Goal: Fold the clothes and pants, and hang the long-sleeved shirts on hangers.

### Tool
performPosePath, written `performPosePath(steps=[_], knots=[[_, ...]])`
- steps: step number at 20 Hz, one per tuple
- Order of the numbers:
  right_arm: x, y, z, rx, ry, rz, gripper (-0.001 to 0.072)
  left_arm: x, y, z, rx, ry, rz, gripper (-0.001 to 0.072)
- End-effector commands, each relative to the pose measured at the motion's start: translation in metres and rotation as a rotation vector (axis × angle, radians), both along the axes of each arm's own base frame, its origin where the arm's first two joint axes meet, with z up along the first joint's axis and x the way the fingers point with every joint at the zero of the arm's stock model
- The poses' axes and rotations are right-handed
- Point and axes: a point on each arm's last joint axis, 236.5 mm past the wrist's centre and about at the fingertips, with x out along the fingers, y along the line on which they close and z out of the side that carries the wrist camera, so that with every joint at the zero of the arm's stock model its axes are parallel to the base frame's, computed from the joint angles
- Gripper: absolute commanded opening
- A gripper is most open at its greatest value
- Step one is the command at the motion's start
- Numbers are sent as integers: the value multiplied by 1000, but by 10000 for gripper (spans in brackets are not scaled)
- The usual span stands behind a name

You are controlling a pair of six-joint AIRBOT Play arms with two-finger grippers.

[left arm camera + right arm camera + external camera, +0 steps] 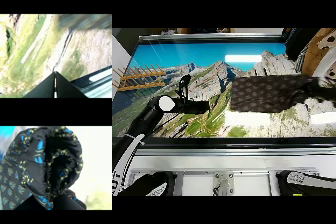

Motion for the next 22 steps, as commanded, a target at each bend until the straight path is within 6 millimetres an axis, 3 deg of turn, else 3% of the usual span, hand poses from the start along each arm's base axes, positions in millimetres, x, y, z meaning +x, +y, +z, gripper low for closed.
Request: performPosePath(steps=[1, 4, 6, 8, 13, 15, 17, 18, 19, 20, 22], knots=[[-72, -116, 33, -124, 46, -337, 7, 0, 0, 0, 0, -1, -1, 12], [-149, -148, 10, -127, 237, -474, 7, 0, 0, 0, 0, -1, -1, 12], [-193, -143, -9, -113, 367, -526, 7, 0, 0, 0, 0, -1, -1, 12], [-226, -118, -31, -84, 489, -530, 6, 0, 0, 0, 0, -1, -1, 13], [-263, -40, -78, 85, 615, -513, 7, 0, 0, 0, 1, -1, -2, 12], [-274, -22, -87, 113, 643, -506, 8, 0, 0, 0, 2, 0, -2, 12], [-281, -17, -88, 108, 668, -496, 25, 0, 0, 0, 2, 0, -2, 12], [-283, -16, -87, 109, 673, -494, 158, 0, 0, 0, 2, 0, -2, 12], [-284, -13, -86, 115, 679, -489, 420, 0, 0, 0, 2, -1, -2, 12], [-286, -12, -85, 115, 690, -483, 606, 0, 0, 0, 2, -1, -2, 12], [-293, -30, -63, 30, 713, -469, 626, -1, 0, 0, 3, 1, -4, 12]])
